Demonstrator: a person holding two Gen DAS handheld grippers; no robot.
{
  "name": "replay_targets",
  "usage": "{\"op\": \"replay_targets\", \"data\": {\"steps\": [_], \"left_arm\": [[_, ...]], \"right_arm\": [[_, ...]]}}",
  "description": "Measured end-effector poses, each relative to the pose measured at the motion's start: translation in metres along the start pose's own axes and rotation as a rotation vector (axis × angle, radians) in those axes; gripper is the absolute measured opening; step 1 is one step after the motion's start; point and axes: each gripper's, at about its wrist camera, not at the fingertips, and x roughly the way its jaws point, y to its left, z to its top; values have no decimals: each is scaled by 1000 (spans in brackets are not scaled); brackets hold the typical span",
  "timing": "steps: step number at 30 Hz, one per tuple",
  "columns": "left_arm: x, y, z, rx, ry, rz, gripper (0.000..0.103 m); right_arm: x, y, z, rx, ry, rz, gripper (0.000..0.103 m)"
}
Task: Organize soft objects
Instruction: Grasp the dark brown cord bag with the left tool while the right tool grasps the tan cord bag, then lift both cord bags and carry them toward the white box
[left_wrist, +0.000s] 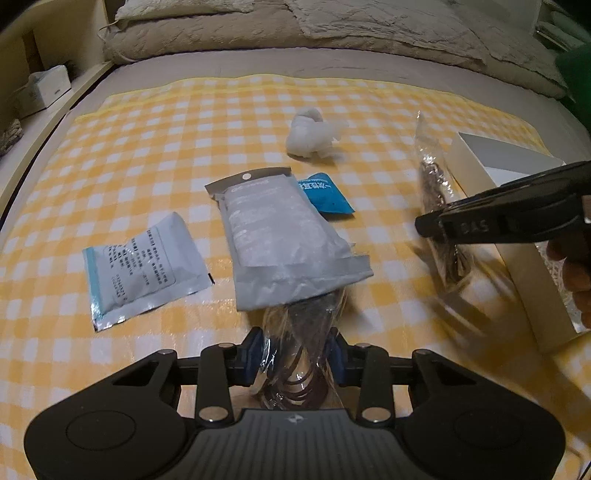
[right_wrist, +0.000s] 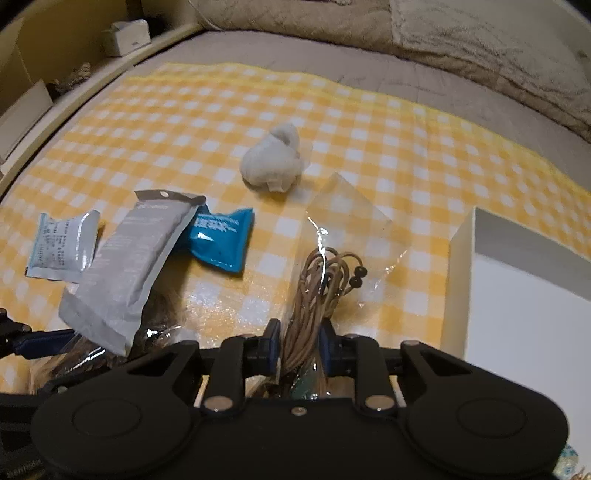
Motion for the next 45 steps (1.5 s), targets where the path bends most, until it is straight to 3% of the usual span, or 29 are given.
{"op": "replay_targets", "data": {"steps": [7,25,37,45], "left_arm": [[-30,-9,-4,-29,-39,-15,38],[-108,-43,10,-124,-317,-12,36],[-127,-60,17,-149,-412,0,36],[-128,-80,26,-173,-459,-39,36]], "right_arm": [[-30,-5,-5,-25,-52,30,20],[-117,-12,-24,-84,-230,40,18],[-162,-27,-36,-82,-330,44,18],[-183,-56,-41,-43,-368,7,18]]}}
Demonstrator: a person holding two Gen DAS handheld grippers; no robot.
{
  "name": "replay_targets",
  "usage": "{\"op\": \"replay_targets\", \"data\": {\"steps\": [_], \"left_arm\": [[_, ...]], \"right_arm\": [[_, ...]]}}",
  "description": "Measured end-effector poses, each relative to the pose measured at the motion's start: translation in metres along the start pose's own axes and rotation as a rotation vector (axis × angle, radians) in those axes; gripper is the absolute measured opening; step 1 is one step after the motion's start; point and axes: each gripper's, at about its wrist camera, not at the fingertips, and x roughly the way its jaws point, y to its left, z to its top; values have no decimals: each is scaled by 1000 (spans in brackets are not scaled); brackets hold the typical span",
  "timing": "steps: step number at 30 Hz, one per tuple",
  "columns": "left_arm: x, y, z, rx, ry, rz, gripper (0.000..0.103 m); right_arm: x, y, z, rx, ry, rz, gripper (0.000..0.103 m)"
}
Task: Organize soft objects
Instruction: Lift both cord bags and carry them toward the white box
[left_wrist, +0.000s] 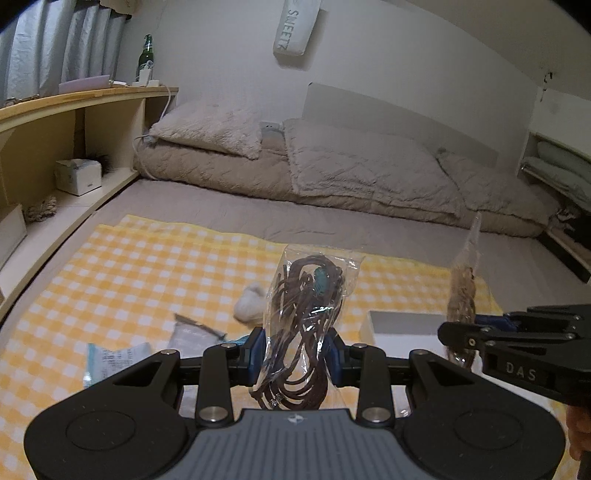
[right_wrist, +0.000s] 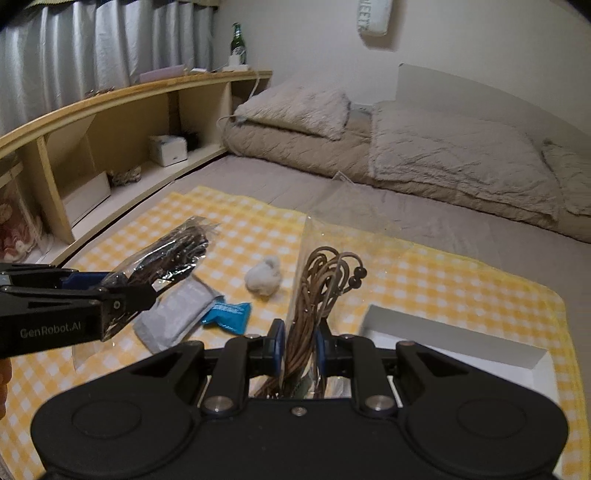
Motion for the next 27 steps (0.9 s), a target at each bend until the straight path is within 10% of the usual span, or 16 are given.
{"op": "replay_targets", "data": {"steps": [27], "left_arm": [[65,-159,-30,-97,99,-279,36]], "right_arm": [[-55,-156,-59,127,51,-259,18]]}}
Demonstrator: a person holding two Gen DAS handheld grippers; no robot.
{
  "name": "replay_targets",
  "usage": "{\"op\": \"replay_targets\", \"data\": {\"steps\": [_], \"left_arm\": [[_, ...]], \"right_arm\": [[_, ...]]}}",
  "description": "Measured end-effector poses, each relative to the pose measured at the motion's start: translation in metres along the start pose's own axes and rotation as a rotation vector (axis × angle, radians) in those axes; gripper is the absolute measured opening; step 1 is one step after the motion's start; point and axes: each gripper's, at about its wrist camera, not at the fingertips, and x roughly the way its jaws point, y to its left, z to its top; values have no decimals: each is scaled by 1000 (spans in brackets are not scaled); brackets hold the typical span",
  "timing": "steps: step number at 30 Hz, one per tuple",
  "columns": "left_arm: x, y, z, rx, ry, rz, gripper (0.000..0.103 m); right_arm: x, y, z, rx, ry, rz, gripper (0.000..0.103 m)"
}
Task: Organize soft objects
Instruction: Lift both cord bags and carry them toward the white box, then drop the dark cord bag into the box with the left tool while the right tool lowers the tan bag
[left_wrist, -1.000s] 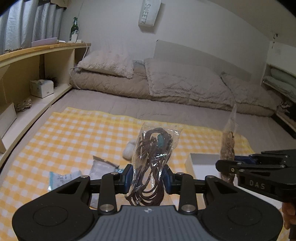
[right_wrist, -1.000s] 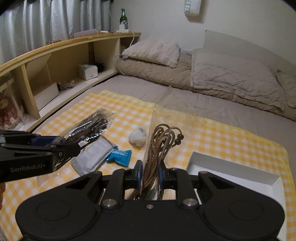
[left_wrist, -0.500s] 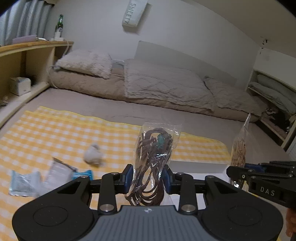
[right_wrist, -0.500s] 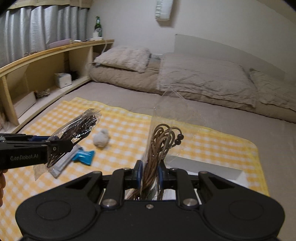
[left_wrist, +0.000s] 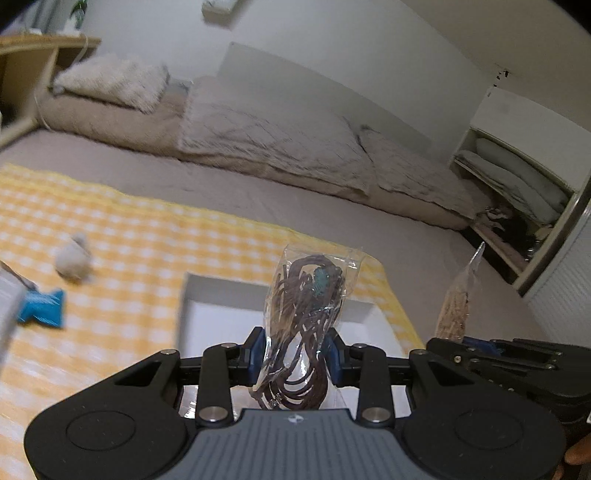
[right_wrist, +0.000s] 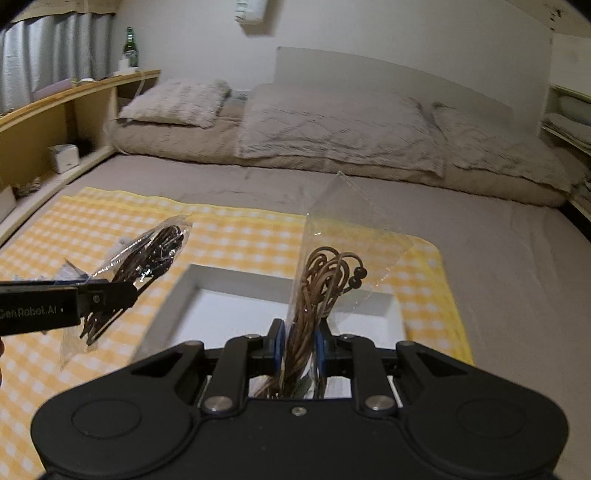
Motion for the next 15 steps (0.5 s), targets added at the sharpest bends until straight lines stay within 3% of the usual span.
{"op": "replay_targets", "data": {"steps": [8,15], "left_arm": [[46,-34,-31,-141,110,-131,36],[81,-45,-58,-231,167,-145,36]], "right_arm": [[4,-34,-19,22,50,-35,18],[15,-53,-35,16,99,-44,18]]}}
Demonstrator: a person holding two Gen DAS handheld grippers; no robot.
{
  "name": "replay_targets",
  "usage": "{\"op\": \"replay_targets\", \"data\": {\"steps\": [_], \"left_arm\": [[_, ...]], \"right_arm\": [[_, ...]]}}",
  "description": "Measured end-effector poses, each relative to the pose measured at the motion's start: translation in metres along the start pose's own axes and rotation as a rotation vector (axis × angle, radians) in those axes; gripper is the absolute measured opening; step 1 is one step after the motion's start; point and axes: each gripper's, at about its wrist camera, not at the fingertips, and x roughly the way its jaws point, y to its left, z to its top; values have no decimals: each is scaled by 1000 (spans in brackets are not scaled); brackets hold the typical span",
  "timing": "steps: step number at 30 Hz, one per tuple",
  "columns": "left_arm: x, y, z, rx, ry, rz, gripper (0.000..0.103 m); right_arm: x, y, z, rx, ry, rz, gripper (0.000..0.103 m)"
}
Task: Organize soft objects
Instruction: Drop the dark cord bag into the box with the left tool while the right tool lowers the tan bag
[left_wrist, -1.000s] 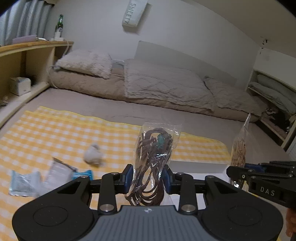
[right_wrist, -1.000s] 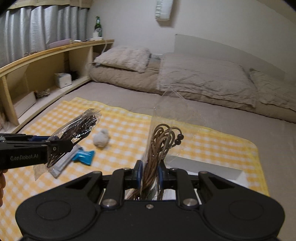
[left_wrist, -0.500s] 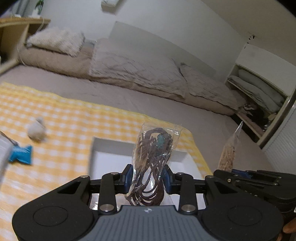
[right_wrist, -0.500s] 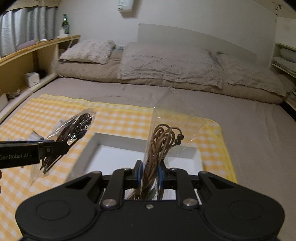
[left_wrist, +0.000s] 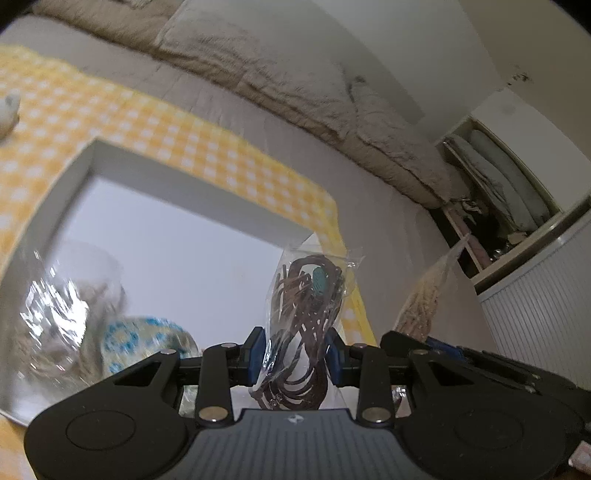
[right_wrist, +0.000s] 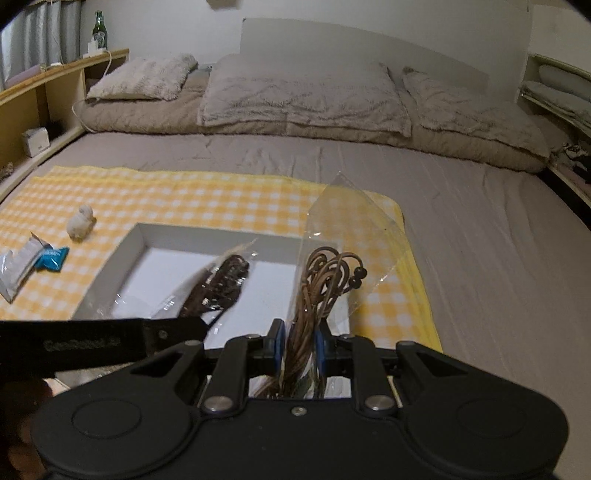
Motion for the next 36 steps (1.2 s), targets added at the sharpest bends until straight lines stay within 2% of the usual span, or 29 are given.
{"op": "replay_targets", "data": {"steps": [8,10,12,19,23,28,31,33,36], "left_arm": [[20,21,-7,-154,-16,7,36],[22,24,-9,-175,-9,9,41],[23,24,-8,-182,15,15,50],[13,19,-3,-133,28,2,61],[11,11,-1,-75,30,28,61],[9,8,2,16,37,92,61],[8,10,9,44,33,129,61],[5,14,14,41,27,140,61],[-1,16,22,56,8,157,61]], "right_arm": [[23,-4,-8,-62,80,6,18],[28,-2,-7,-77,94,10,18],[33,1,-7,-92,109,15,18],[47,4,-10,-120,157,8,22],[48,5,-13,-136,163,-15,41],[46,-1,-11,-115,157,-36,42],[43,-6,-8,-57,149,0,34],[42,-9,-5,12,145,90,17],[44,1,-3,15,167,224,7]]}}
